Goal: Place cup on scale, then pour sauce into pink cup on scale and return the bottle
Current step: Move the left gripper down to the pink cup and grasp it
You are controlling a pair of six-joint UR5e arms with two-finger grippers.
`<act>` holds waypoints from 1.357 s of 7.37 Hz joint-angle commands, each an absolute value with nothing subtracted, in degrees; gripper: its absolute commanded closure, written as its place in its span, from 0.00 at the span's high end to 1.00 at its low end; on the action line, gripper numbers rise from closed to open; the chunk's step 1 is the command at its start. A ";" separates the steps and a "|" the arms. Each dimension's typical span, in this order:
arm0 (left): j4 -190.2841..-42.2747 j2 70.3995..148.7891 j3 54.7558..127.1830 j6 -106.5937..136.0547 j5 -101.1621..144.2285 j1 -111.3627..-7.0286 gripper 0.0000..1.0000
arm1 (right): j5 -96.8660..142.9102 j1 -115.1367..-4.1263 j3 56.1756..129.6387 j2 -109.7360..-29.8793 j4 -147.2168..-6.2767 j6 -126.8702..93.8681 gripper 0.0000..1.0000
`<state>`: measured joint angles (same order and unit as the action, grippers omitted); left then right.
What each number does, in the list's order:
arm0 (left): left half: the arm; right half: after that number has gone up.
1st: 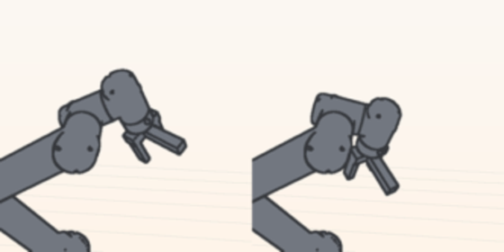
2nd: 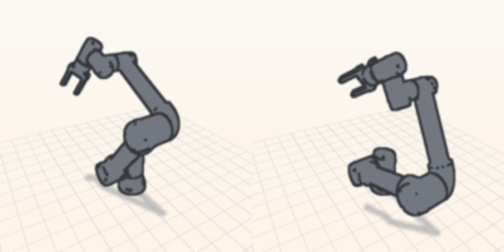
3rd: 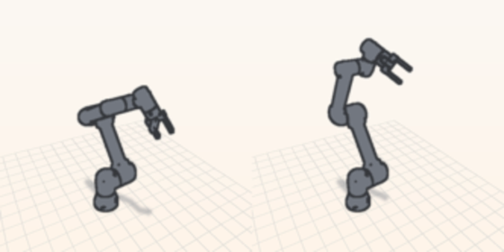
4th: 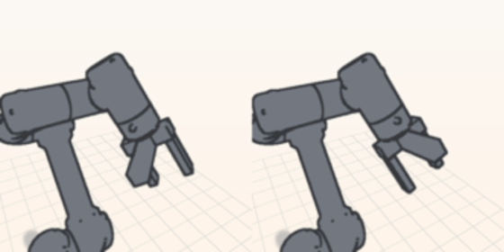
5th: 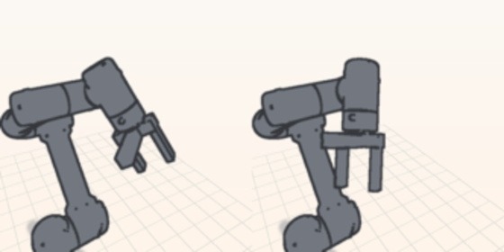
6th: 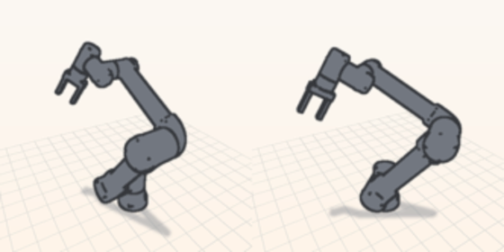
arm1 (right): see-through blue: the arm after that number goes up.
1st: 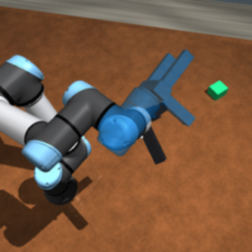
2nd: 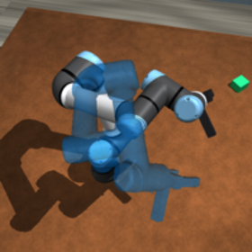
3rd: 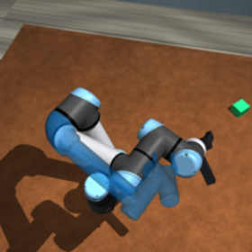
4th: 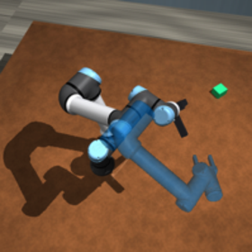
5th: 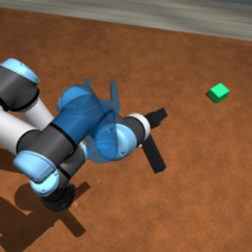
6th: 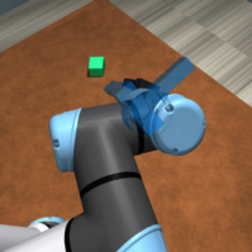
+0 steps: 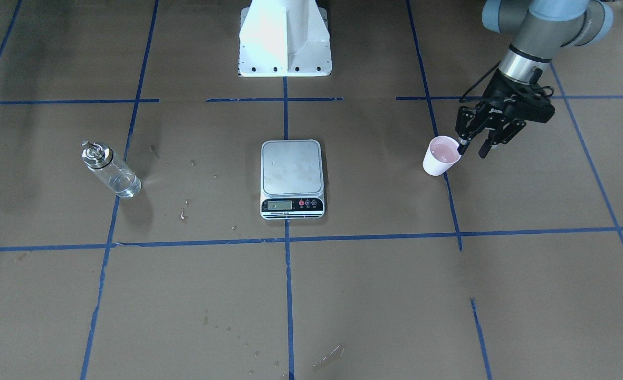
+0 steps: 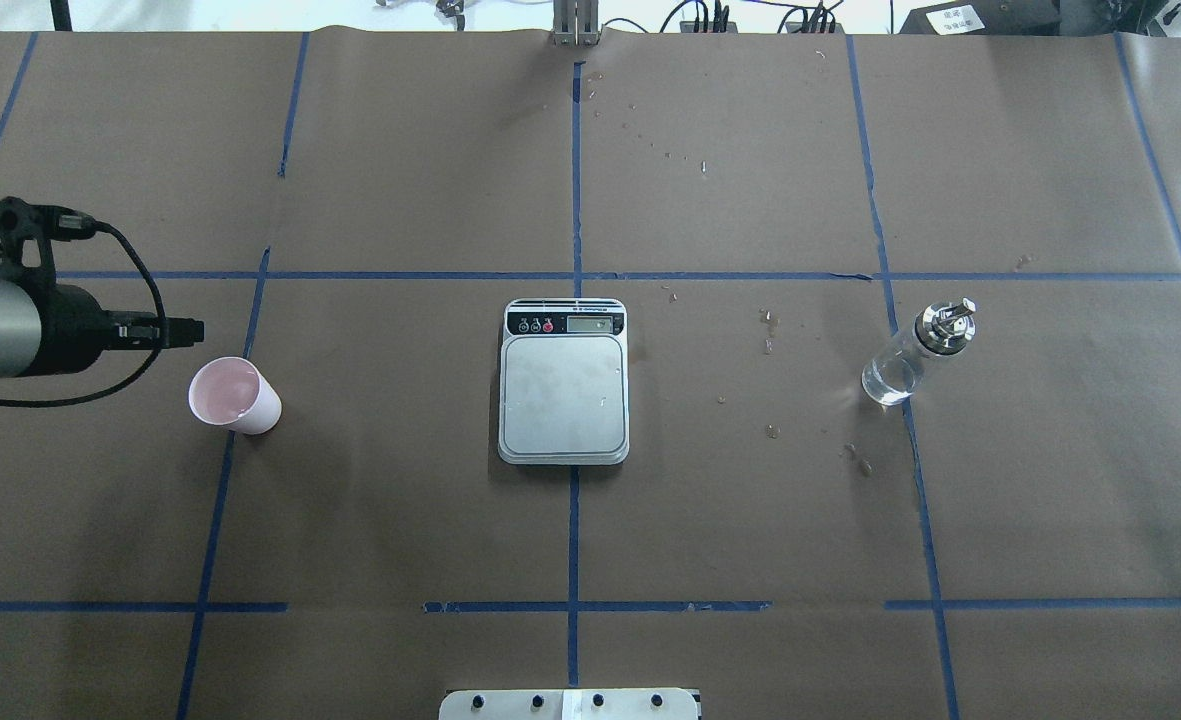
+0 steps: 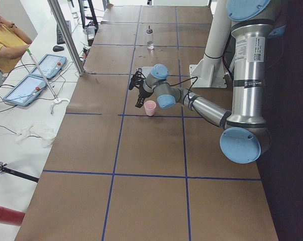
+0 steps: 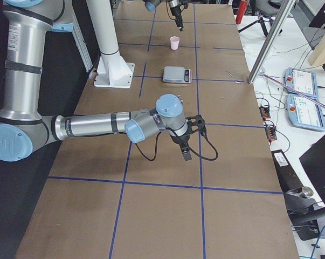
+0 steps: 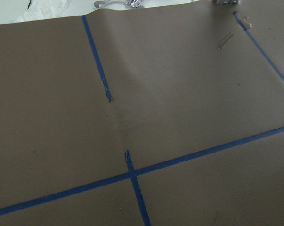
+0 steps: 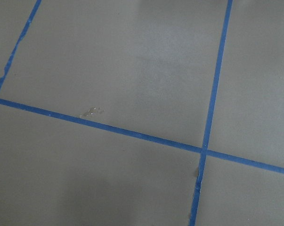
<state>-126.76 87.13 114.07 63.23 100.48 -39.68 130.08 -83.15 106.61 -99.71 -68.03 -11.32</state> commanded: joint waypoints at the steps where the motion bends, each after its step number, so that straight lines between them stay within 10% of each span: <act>1: -126.47 85.61 114.08 66.53 97.56 -36.12 0.51 | 130.08 -83.14 106.61 -99.76 -68.03 -11.25 1.00; 10: -125.42 85.77 112.77 66.09 97.47 -33.84 0.33 | 129.99 -83.23 106.61 -99.76 -68.03 -10.81 1.00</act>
<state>-125.46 84.92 113.40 66.16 97.42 -34.12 129.99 -83.16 106.61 -99.76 -68.03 -10.96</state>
